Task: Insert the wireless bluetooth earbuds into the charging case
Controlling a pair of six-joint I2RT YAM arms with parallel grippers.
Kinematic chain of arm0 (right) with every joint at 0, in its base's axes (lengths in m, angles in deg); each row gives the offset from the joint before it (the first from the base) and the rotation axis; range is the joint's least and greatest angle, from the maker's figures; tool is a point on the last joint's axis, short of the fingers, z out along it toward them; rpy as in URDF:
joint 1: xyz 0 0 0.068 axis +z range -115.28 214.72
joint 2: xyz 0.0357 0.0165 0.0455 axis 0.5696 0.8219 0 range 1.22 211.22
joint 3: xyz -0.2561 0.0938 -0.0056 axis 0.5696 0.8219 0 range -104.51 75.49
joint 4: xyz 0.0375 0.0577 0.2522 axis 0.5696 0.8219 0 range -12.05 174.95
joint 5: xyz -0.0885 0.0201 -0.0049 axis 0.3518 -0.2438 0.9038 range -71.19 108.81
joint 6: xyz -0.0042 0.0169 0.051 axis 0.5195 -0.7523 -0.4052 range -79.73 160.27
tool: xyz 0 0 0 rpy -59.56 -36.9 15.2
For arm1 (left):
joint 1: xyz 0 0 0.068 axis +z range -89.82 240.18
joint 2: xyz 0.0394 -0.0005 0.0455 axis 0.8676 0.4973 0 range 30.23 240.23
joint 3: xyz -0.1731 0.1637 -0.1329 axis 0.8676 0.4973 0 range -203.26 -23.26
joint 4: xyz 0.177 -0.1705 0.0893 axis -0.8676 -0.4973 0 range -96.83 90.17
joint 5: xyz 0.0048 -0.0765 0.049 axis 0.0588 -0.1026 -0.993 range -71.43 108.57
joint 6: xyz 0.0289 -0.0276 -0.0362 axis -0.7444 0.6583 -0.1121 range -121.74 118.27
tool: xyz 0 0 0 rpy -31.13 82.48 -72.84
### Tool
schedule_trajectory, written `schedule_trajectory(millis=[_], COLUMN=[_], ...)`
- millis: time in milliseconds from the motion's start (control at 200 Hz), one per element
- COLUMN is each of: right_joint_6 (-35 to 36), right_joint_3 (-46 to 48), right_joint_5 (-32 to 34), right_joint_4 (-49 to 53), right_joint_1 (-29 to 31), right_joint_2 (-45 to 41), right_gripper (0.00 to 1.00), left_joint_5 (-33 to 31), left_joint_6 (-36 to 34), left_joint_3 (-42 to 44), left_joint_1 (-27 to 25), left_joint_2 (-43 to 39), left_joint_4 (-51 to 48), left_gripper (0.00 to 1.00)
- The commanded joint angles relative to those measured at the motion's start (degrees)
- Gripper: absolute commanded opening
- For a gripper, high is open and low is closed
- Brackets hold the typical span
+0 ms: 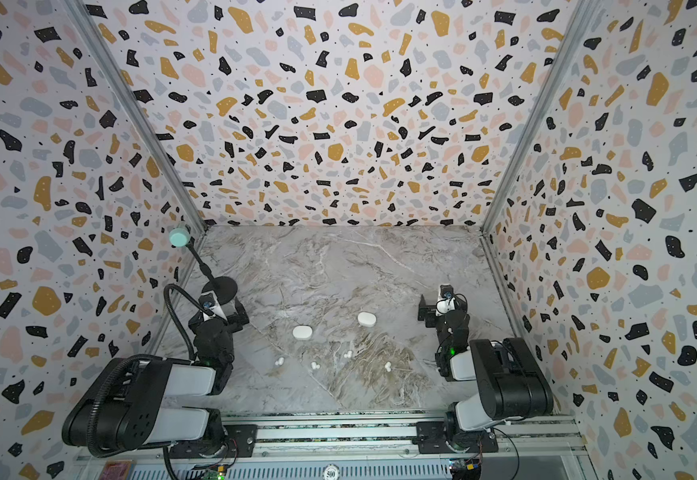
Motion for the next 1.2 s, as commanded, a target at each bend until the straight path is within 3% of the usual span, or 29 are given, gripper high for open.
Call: schedule_trajectory(millis=[0, 1006, 1051, 1091, 1156, 1196], right_joint_6=[0.5, 0.4, 0.5, -0.1, -1.7, -0.6], right_joint_3=[-1.5, -1.5, -1.3, -1.3, -3.9, -5.8], right_joint_5=[0.5, 0.5, 0.5, 5.6, 22.6, 24.3], right_joint_4=[-1.1, -1.1, -1.3, -1.6, 7.4, 11.6], right_joint_1=[0.2, 0.2, 0.2, 1.3, 5.8, 7.1], right_joint_2=[-0.1, -0.1, -0.2, -1.1, -6.3, -9.2], right_gripper=[0.99, 0.99, 0.99, 0.99, 0.99, 0.99], left_joint_5=[-0.6, -0.5, -3.4, -6.0, -9.2, -9.0], left_joint_6=[-0.5, -0.5, 0.5, 1.3, 3.5, 3.7], left_joint_3=[-1.3, -1.1, -1.0, -1.4, -5.5, -7.1], left_joint_1=[-0.2, -0.3, -0.2, -0.3, -0.2, -0.2], left_joint_2=[0.2, 0.1, -0.9, -3.8, -10.5, -13.6], left_joint_4=[3.9, 4.2, 4.3, 1.9, -11.9, -15.6], left_gripper=[1.00, 1.00, 1.00, 1.00, 1.00, 1.00])
